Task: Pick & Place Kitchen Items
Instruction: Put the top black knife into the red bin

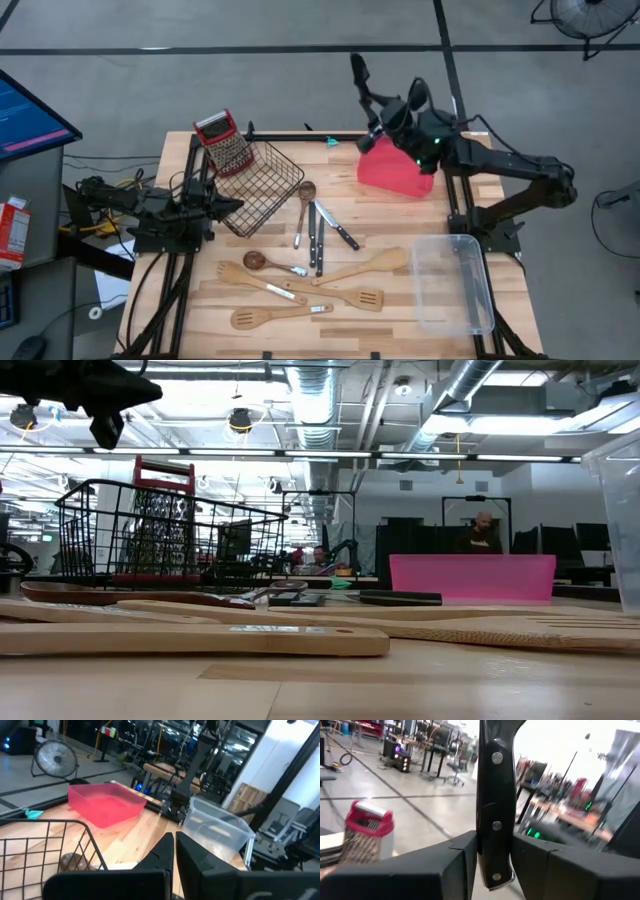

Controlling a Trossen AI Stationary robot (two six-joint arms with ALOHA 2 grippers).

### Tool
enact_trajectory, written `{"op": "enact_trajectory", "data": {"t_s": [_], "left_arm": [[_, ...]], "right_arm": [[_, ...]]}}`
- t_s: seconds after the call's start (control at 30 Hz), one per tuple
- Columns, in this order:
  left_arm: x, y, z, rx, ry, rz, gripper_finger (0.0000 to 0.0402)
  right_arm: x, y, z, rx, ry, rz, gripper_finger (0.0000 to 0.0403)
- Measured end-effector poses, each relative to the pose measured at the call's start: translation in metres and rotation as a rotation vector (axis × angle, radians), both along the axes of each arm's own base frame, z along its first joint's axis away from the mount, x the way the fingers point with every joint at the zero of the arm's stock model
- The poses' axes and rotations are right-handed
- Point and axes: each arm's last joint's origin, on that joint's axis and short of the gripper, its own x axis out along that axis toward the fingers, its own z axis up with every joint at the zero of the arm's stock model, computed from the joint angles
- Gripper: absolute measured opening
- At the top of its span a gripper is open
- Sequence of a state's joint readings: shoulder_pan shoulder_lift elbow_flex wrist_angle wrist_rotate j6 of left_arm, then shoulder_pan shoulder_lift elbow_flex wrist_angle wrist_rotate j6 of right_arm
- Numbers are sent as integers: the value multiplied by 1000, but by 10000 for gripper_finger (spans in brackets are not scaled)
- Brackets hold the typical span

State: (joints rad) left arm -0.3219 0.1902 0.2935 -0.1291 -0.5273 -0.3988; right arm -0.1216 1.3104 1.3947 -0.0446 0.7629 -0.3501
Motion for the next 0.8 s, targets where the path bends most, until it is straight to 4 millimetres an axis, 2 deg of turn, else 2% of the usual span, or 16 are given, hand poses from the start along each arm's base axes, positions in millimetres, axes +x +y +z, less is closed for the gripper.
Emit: {"op": "enact_trajectory", "data": {"t_s": [0.13, 0.27, 0.43, 0.63, 0.8], "left_arm": [[0, 0, 0, -1, -4, 1, 2], [0, 0, 1, -1, -6, 5, 2], [0, 0, 3, -8, -27, 5, 2], [0, 0, 4, -13, -39, 4, 2], [0, 0, 4, -14, -41, 4, 2]], "right_arm": [[4, 0, 27, -88, 21, -5, 102], [10, -1, 45, -158, 51, -21, 102], [21, -2, 53, -207, 94, -29, 102], [28, 0, 53, -210, 96, 0, 102], [16, 16, 65, -182, -32, 201, 102]]}}
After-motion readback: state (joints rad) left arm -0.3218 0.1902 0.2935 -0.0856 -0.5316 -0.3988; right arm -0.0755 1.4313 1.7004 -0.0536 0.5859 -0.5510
